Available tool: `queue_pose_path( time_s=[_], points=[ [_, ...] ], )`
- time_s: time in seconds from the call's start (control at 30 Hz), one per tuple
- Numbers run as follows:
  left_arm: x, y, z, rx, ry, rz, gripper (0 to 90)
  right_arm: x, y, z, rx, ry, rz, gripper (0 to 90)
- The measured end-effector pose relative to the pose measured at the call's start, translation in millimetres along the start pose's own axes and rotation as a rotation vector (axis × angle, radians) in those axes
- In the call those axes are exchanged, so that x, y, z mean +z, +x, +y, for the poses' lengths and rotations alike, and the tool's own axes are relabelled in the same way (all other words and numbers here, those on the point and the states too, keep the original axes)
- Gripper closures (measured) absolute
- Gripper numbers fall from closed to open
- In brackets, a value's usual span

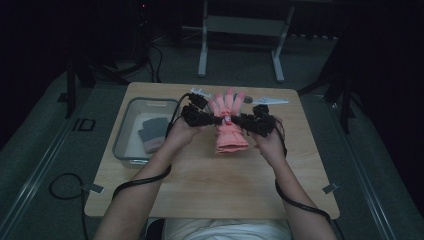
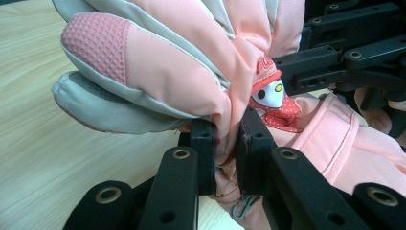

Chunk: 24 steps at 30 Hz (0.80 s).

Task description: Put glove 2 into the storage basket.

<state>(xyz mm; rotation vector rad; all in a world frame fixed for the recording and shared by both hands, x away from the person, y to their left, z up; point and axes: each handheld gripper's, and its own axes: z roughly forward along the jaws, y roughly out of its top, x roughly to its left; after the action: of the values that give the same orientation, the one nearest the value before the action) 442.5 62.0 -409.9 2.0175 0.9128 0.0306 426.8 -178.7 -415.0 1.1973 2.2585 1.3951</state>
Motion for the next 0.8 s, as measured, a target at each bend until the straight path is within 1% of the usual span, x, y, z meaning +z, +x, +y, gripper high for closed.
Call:
queue_pose_path(
  time_s=[0.3, 0.43, 0.47, 0.5, 0.53, 0.57, 0.6, 0.7, 0.8],
  points=[
    [-42.2, 11.8, -4.0, -0.003, -0.007, 0.052, 79.3, 18.5, 29.5, 20.9, -0.035, -0.012, 0.044, 68.8],
    [-60.3, 17.6, -6.6, -0.009, -0.016, 0.068, 79.3, 26.8, 43.7, 30.5, -0.054, -0.018, 0.06, 68.8],
    [-64.4, 19.5, -7.6, -0.009, -0.012, 0.073, 79.3, 29.0, 47.2, 32.5, -0.058, -0.019, 0.064, 68.8],
    [-64.4, 19.5, -7.6, -0.009, -0.012, 0.073, 79.3, 29.0, 47.2, 32.5, -0.058, -0.019, 0.064, 68.8],
    [-71.3, 23.0, -10.7, -0.017, -0.021, 0.078, 79.3, 31.3, 50.5, 34.5, -0.064, -0.015, 0.068, 68.9],
    [-74.8, 25.2, -12.0, -0.022, -0.024, 0.077, 79.3, 36.0, 56.5, 38.1, -0.077, -0.013, 0.075, 68.9],
    [-78.4, 27.0, -13.3, -0.029, -0.029, 0.078, 79.3, 38.3, 59.2, 40.0, -0.084, -0.012, 0.079, 68.9],
    [-90.7, 31.8, -15.7, -0.035, -0.032, 0.092, 79.3, 44.9, 68.7, 45.6, -0.09, -0.015, 0.087, 68.9],
    [-104.8, 35.7, -18.2, -0.035, -0.028, 0.117, 79.3, 52.4, 77.8, 50.7, -0.091, -0.021, 0.108, 68.9]
  ],
)
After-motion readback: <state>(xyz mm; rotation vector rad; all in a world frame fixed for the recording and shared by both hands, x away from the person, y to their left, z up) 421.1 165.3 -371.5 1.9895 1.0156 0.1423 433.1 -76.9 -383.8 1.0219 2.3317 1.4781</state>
